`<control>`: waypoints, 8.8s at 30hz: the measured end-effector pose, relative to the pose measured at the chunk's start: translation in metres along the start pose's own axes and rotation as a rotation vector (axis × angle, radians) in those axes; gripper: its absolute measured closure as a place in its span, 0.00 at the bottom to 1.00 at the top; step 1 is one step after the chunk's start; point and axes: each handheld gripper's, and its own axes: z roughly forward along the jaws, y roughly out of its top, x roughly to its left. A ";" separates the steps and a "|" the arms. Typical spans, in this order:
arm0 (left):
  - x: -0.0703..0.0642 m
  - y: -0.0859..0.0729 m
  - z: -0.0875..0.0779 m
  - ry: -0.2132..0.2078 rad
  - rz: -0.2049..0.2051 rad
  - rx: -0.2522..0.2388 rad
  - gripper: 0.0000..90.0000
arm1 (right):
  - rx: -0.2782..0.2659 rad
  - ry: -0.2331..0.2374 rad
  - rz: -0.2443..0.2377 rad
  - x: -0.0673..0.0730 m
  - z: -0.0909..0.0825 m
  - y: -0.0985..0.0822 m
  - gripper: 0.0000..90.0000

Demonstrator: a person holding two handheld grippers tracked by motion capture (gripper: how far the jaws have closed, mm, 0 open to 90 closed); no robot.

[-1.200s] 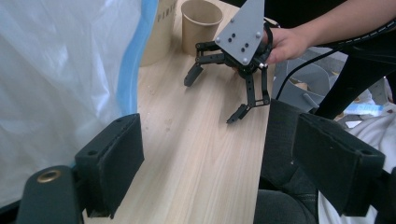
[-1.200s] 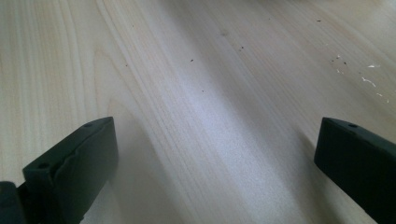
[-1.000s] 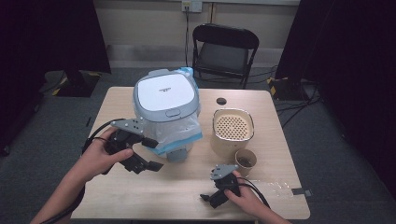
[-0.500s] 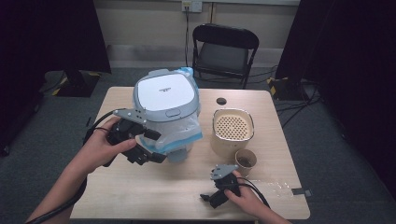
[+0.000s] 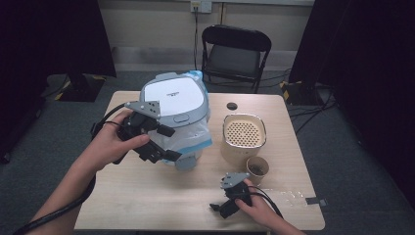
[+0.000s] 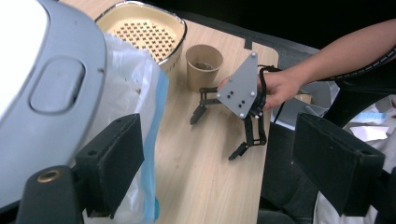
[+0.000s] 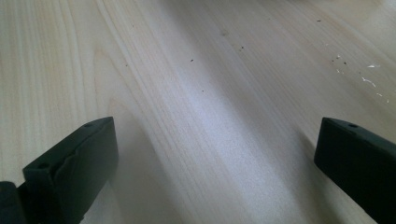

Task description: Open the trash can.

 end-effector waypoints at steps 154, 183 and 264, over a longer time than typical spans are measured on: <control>-0.003 -0.182 0.152 -0.013 0.072 0.053 0.19 | 0.003 0.014 -0.003 0.001 -0.002 -0.001 0.00; -0.003 -0.204 0.155 0.035 0.140 0.054 0.14 | -0.010 0.076 -0.032 -0.004 -0.034 0.002 0.16; -0.004 -0.205 0.157 0.014 0.157 0.062 0.07 | -0.068 -0.121 0.153 -0.090 -0.097 -0.073 0.16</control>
